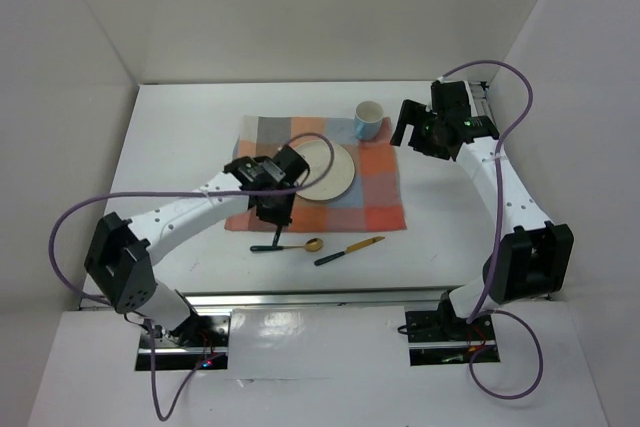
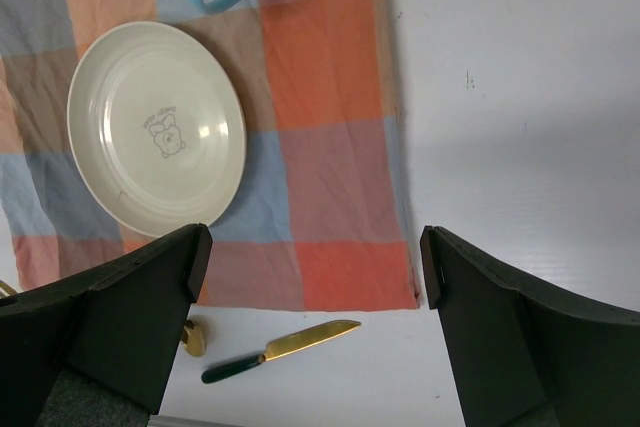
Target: Set the dinner table for one person
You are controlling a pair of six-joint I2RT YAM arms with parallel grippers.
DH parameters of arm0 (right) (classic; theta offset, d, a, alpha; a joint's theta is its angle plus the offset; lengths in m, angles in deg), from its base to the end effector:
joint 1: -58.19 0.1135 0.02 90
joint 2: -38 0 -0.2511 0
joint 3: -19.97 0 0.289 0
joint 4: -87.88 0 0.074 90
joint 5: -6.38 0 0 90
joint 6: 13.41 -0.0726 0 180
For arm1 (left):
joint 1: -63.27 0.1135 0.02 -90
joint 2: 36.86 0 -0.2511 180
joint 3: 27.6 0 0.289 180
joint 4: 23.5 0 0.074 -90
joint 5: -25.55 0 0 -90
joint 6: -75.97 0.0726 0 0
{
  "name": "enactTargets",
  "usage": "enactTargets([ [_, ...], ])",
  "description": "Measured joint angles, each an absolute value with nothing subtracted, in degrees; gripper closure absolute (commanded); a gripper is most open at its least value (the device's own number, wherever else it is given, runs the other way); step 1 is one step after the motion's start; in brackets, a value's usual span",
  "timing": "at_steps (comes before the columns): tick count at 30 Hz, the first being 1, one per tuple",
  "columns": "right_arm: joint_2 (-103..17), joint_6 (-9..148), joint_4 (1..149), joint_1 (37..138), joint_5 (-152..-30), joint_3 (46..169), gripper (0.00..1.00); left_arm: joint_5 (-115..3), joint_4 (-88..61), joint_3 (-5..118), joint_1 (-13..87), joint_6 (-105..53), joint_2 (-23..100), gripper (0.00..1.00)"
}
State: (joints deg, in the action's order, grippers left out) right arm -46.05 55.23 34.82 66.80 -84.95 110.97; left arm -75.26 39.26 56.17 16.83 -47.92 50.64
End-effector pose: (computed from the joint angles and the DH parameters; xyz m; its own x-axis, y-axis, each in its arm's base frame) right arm 0.3779 0.0589 0.2926 -0.7239 0.2587 -0.6396 0.1053 0.9576 0.2681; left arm 0.2548 -0.2482 0.2123 -0.8927 0.1439 -0.4270 0.1957 0.9774 -0.0797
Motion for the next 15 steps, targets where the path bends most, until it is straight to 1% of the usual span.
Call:
enactTargets([
  [4,-45.9,55.23,34.8,66.8,-84.95,110.97,0.0,-74.21,39.5,59.87,28.35,-48.38,51.39,1.0],
  [7,-45.33,55.23,34.97,66.8,-84.95,110.65,0.0,-74.8,39.94,65.9,34.38,-47.59,55.98,1.0],
  [13,-44.11,55.23,34.86,66.84,-84.86,110.25,0.0,-76.33,38.93,80.74,37.9,-45.49,73.05,1.0],
  [15,-43.76,55.2,34.84,67.06,-84.68,110.25,0.0,-76.65,38.82,82.97,38.8,-45.25,77.74,1.0],
])
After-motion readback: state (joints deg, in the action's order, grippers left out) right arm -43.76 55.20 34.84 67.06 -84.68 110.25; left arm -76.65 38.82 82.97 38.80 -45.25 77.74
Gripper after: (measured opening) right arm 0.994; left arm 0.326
